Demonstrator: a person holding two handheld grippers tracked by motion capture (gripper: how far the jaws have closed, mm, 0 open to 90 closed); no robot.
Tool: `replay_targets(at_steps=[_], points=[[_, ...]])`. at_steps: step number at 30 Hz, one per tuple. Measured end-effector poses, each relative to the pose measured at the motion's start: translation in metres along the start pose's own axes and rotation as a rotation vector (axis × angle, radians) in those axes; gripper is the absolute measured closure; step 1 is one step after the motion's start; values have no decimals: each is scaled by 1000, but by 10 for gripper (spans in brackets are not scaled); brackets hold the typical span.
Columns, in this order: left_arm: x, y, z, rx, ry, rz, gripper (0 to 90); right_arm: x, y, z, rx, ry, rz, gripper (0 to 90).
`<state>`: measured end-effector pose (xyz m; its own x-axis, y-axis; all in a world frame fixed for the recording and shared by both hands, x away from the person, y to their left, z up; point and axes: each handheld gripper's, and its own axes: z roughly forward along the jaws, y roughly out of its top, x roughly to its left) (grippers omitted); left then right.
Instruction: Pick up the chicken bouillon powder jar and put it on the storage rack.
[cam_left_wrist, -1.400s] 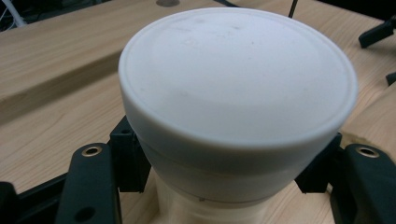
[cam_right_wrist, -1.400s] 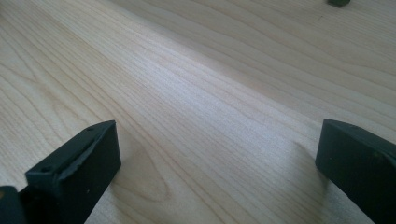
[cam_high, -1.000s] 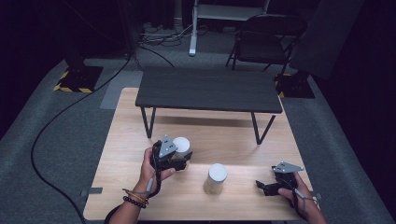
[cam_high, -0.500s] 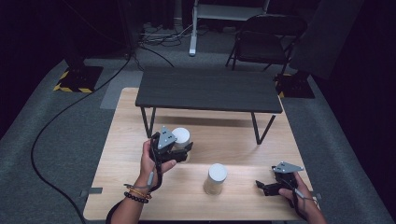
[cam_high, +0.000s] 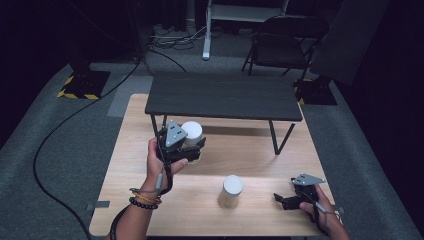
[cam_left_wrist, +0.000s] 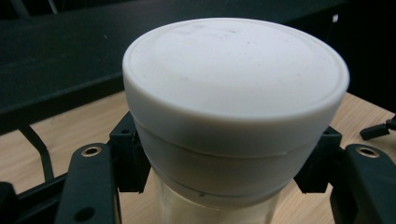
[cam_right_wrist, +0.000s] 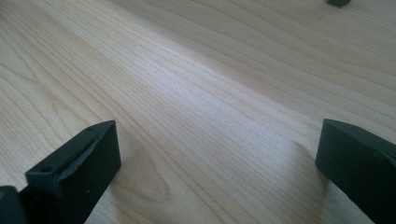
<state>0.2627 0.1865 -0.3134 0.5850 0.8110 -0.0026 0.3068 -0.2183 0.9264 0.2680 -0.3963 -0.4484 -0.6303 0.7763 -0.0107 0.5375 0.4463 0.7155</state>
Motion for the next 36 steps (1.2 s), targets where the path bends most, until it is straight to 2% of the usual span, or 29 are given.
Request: replay_targets(at_steps=[9,22,27,36], points=[[-1,28,-9,-38,12,18,349,-1,0,0,0,4,-3,0],[3,55,-10,-98,5,15,349,-1,0,0,0,4,-4,0],[6,61,-3,-117,16,-32,349,-2,0,0,0,7,-6,0],[10,75,5,-143,51,-44,349,-2,0,0,0,7,-6,0]])
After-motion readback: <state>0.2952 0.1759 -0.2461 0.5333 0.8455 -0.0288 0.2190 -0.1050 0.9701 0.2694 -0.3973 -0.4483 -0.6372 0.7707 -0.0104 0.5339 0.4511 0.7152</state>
